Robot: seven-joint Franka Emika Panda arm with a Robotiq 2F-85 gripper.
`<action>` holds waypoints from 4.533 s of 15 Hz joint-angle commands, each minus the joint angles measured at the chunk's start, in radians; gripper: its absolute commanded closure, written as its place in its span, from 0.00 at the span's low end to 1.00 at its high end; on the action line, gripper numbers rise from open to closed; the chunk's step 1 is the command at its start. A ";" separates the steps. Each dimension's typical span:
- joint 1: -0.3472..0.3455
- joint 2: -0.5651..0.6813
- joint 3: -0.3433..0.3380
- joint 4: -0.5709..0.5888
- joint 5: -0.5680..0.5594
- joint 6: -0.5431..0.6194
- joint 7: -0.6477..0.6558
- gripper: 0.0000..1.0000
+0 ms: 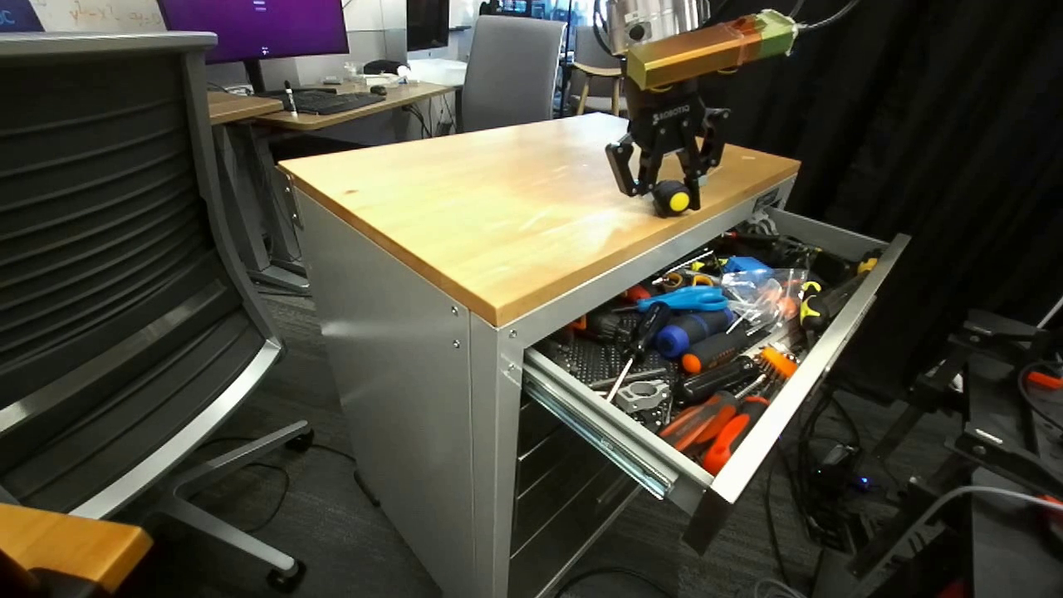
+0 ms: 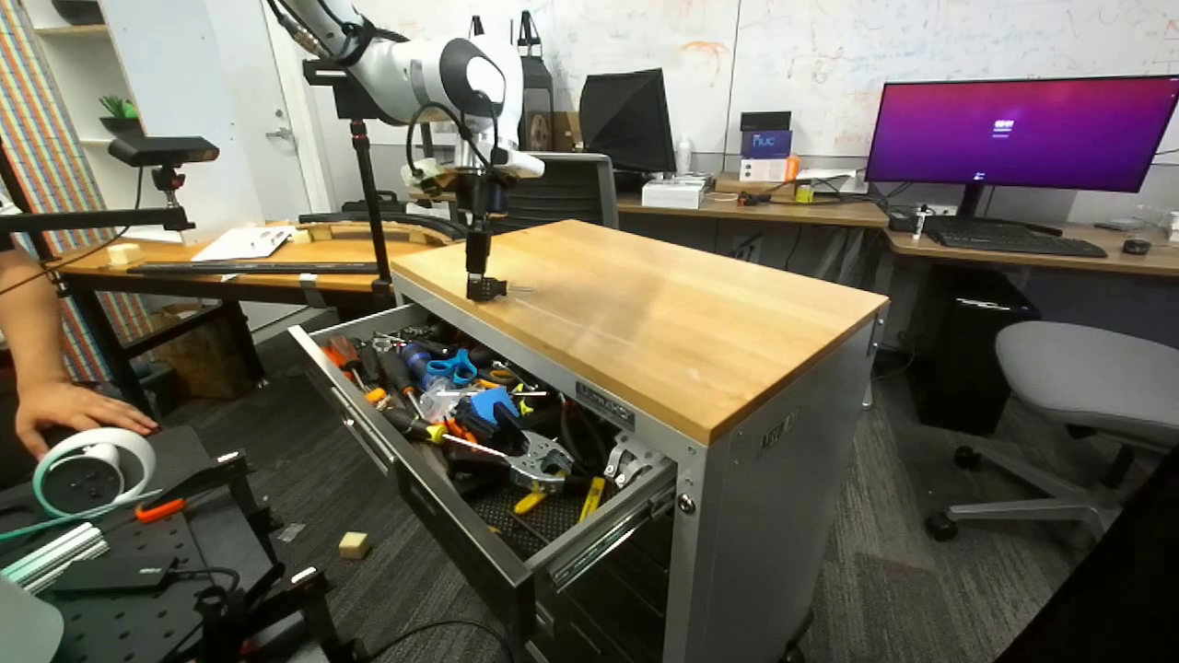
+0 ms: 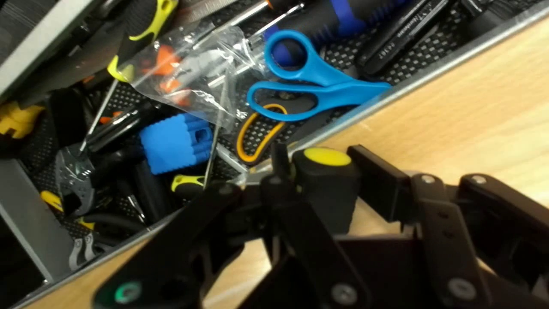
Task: Put the black screwdriver inside the open drawer and close the drawer
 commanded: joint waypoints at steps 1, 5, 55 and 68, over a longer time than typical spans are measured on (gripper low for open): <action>-0.013 -0.086 -0.003 -0.146 0.032 -0.019 0.043 0.86; -0.040 -0.156 0.000 -0.302 0.085 0.049 0.071 0.86; 0.062 -0.101 -0.058 -0.483 -0.177 0.760 -0.204 1.00; 0.035 -0.339 0.020 -0.547 -0.077 0.474 -0.381 0.51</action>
